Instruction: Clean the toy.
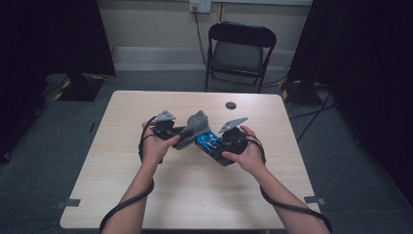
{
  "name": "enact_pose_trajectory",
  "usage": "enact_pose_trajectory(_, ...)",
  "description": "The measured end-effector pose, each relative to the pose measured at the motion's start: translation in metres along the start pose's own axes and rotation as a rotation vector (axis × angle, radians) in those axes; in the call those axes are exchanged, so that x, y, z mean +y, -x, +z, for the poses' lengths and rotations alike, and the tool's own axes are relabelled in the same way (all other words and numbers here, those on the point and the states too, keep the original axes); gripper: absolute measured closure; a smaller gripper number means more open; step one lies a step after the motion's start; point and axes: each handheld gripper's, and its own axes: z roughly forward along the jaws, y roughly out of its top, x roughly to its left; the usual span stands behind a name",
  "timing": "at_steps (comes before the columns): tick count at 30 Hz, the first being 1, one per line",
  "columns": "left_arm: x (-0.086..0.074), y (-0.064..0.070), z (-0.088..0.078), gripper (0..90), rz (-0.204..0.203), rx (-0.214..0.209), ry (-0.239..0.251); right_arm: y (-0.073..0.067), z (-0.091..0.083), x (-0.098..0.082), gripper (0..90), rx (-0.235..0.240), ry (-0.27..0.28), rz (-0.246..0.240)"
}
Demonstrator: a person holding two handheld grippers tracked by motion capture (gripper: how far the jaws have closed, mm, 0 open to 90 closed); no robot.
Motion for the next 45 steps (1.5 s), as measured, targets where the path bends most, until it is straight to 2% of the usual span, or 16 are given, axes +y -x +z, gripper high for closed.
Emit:
enact_pose_trajectory(18, -0.009, 0.003, -0.008, 74.9, -0.012, -0.028, -0.015, 0.019, -0.007, 0.001, 28.4, -0.054, 0.006, 0.059)
enact_pose_trajectory(24, -0.014, 0.005, -0.01, 74.9, -0.015, -0.064, -0.018, 0.025, -0.006, 0.001, 28.4, -0.076, 0.004, 0.077)
enact_pose_trajectory(27, -0.016, 0.005, -0.011, 74.9, -0.02, -0.068, -0.017, 0.028, -0.007, 0.0, 28.4, -0.081, 0.007, 0.086)
enact_pose_trajectory(29, -0.021, 0.002, -0.014, 74.9, -0.024, -0.084, -0.026, 0.031, -0.008, -0.002, 28.4, -0.088, 0.013, 0.097)
enact_pose_trajectory(32, -0.024, -0.001, -0.018, 74.9, -0.032, -0.072, -0.031, 0.034, -0.01, -0.004, 28.4, -0.091, 0.015, 0.108)
enact_pose_trajectory(37, -0.025, -0.011, -0.028, 74.7, -0.05, -0.019, -0.006, 0.035, -0.013, -0.006, 28.4, -0.087, 0.018, 0.101)
enact_pose_trajectory(41, -0.019, -0.02, -0.033, 74.6, -0.075, 0.025, 0.028, 0.03, -0.012, -0.006, 28.4, -0.069, 0.02, 0.089)
enact_pose_trajectory(45, -0.008, -0.025, -0.035, 74.6, -0.076, 0.054, 0.037, 0.022, -0.01, -0.006, 28.4, -0.045, 0.016, 0.067)
